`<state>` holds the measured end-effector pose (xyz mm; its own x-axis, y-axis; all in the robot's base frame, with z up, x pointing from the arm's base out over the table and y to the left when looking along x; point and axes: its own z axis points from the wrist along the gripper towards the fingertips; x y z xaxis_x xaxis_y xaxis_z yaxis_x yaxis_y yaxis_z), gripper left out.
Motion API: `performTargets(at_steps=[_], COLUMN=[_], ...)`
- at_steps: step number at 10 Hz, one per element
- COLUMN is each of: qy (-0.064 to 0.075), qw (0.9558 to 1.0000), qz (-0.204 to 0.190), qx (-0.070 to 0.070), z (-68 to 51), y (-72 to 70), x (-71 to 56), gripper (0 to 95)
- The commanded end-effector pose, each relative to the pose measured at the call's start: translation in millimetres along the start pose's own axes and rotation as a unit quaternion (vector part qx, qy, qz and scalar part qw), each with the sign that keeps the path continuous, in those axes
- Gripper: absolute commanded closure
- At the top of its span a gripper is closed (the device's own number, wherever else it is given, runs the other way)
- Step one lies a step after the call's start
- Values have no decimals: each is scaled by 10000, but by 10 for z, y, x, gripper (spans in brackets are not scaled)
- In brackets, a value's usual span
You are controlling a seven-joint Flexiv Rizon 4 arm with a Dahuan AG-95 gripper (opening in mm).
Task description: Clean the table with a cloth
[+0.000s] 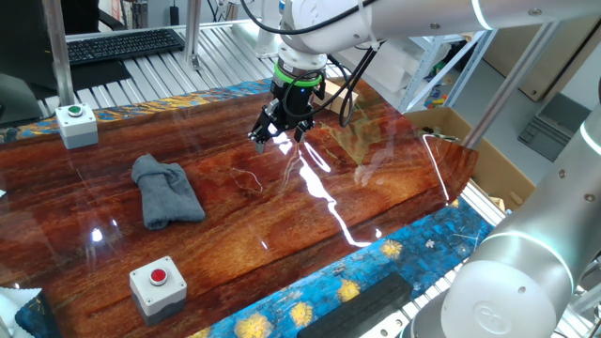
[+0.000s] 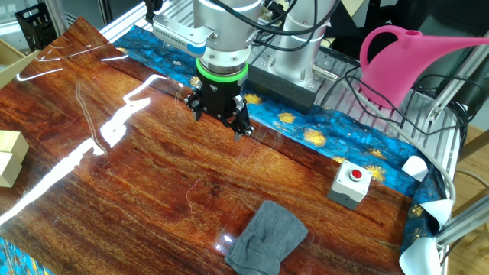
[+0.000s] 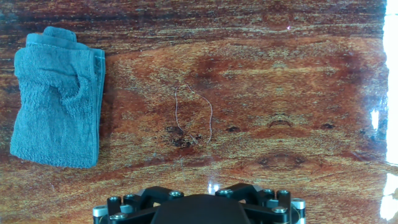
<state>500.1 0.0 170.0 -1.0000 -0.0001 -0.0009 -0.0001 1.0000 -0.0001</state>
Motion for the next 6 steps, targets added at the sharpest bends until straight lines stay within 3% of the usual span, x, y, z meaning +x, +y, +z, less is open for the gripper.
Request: performTargets(at_steps=[1, 6], qy=[-105, -101], qw=[9994, 9993], qz=[317, 345], qx=[-50, -137], z=[0, 4], y=[1, 2], x=[1, 1], gripper=[760, 760])
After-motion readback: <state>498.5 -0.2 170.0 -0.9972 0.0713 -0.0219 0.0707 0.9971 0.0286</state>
